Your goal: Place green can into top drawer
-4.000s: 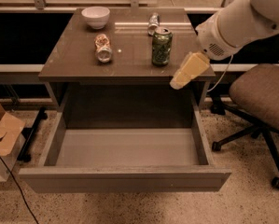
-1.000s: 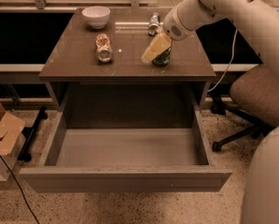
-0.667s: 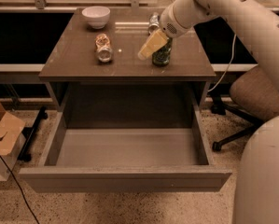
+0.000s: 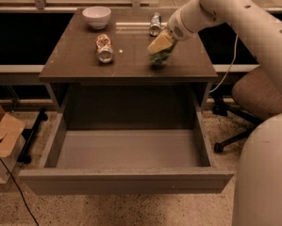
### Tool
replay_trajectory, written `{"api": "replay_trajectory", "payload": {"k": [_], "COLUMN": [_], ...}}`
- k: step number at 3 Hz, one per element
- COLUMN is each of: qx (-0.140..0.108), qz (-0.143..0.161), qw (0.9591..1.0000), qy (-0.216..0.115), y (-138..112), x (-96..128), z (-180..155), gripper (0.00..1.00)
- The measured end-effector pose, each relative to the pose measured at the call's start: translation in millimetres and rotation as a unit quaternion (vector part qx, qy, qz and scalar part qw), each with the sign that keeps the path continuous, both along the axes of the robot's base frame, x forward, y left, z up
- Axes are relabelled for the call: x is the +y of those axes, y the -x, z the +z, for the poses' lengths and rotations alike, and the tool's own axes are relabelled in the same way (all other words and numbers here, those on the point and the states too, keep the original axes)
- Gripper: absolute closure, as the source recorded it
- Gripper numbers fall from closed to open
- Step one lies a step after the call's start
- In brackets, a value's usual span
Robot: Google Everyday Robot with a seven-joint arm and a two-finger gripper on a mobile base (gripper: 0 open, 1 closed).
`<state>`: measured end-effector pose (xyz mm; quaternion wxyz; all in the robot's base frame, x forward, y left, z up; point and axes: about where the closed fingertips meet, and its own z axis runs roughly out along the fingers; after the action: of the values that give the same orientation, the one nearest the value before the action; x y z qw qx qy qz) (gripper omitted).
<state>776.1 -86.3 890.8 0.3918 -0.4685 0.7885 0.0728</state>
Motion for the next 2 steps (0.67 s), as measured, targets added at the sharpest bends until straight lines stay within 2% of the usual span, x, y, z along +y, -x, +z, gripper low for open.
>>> {"api": "replay_trajectory", "payload": {"k": [1, 2], "qx": [-0.003, -0.011], "qz": [-0.007, -0.027], "qw": [1.0, 0.9996], "qy": [-0.002, -0.007], "y": [1, 4], "x": [-5, -19], "z": [2, 7], "gripper": [0.73, 0.96]}}
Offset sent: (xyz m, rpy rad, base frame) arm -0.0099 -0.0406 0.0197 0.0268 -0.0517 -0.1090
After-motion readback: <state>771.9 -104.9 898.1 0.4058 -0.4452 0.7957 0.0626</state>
